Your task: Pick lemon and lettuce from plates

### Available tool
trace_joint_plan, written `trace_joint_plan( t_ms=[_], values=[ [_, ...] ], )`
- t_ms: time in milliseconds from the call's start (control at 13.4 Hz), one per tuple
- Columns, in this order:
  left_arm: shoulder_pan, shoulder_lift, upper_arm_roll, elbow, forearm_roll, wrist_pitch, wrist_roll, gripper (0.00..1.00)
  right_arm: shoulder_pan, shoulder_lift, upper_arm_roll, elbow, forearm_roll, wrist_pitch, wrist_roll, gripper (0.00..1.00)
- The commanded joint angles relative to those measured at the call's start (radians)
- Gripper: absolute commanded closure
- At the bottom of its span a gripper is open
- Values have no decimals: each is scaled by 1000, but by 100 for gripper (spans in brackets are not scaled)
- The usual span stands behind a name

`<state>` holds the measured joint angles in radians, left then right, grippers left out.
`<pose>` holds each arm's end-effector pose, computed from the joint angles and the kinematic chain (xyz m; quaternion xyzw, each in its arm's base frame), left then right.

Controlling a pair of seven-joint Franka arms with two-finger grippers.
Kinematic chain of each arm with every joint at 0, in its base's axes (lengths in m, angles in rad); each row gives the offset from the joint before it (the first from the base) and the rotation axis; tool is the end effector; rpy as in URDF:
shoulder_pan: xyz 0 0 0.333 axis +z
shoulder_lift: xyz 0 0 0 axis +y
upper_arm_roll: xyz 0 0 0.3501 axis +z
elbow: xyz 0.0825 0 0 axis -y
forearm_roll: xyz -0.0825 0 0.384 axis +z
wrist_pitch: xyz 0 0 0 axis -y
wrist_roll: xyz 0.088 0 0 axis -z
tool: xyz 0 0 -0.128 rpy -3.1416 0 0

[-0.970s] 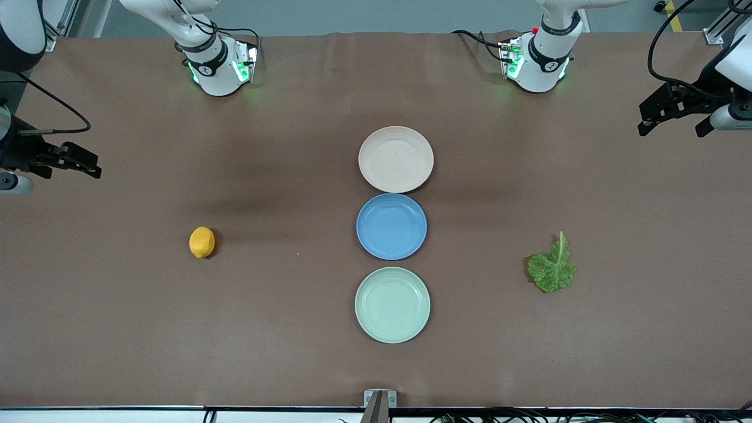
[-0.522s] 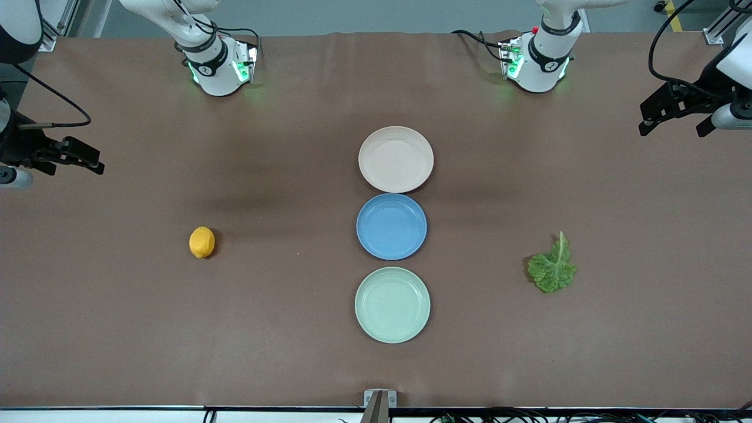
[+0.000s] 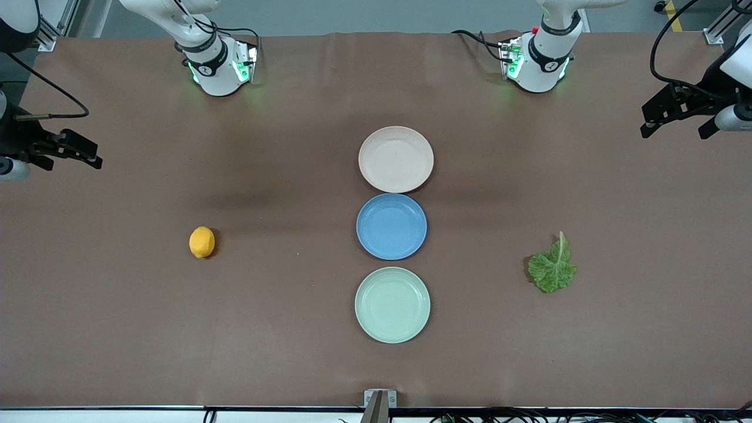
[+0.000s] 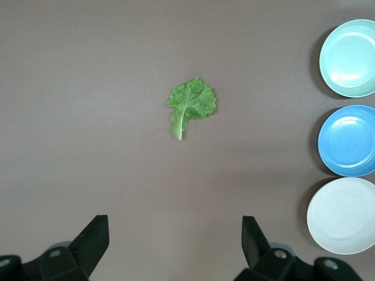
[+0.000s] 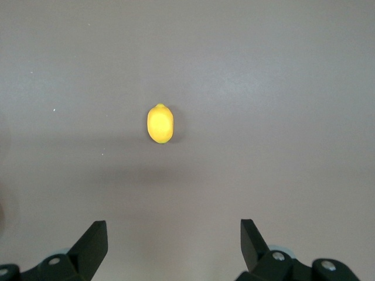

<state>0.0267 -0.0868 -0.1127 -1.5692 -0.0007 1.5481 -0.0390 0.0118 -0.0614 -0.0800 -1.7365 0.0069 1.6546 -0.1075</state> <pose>0.5212 -0.0482 0.6828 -0.9992 0.0235 -0.0328 0.0025 0.5355 -0.0370 0.5997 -0.9997 -0.0194 0.0098 0.0068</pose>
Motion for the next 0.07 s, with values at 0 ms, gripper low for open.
trace_joint_plan(
  t_ms=[0],
  values=[
    [4, 13, -4, 28, -18, -9, 7, 0, -30, -37, 11, -41, 13, 11, -46, 0]
  ],
)
